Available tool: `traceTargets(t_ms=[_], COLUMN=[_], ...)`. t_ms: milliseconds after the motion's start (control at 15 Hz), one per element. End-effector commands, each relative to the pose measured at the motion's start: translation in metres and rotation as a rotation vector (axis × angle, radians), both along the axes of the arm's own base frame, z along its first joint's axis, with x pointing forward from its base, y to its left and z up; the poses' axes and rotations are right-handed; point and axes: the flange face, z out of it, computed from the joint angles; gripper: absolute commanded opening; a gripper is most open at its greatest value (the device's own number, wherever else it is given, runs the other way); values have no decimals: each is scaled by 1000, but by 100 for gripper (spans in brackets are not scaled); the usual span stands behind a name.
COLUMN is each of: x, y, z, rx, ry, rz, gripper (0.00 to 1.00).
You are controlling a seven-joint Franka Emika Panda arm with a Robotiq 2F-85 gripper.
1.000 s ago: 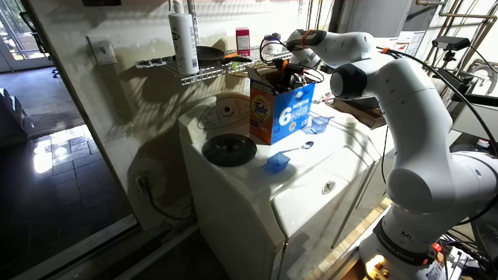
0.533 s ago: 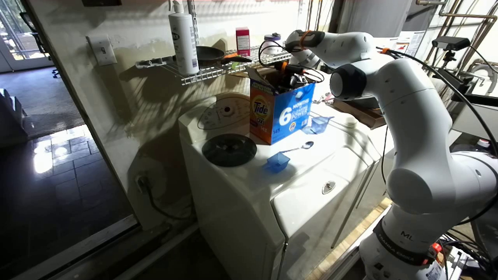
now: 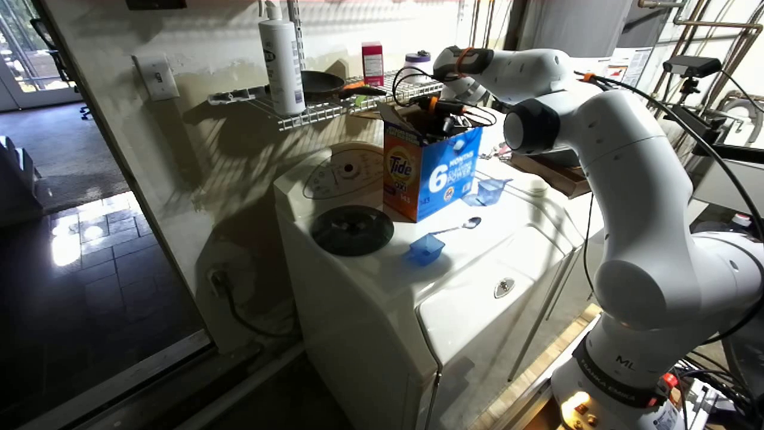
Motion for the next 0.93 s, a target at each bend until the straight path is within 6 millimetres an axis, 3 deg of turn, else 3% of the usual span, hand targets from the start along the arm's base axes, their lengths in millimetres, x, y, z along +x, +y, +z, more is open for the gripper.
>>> traceTargets(t_ms=[0,867], x=[8,11], y=[7,20], z=[-1,13], rx=[-74,-199], ry=[1,-1], rz=[12,53], gripper=[6,6])
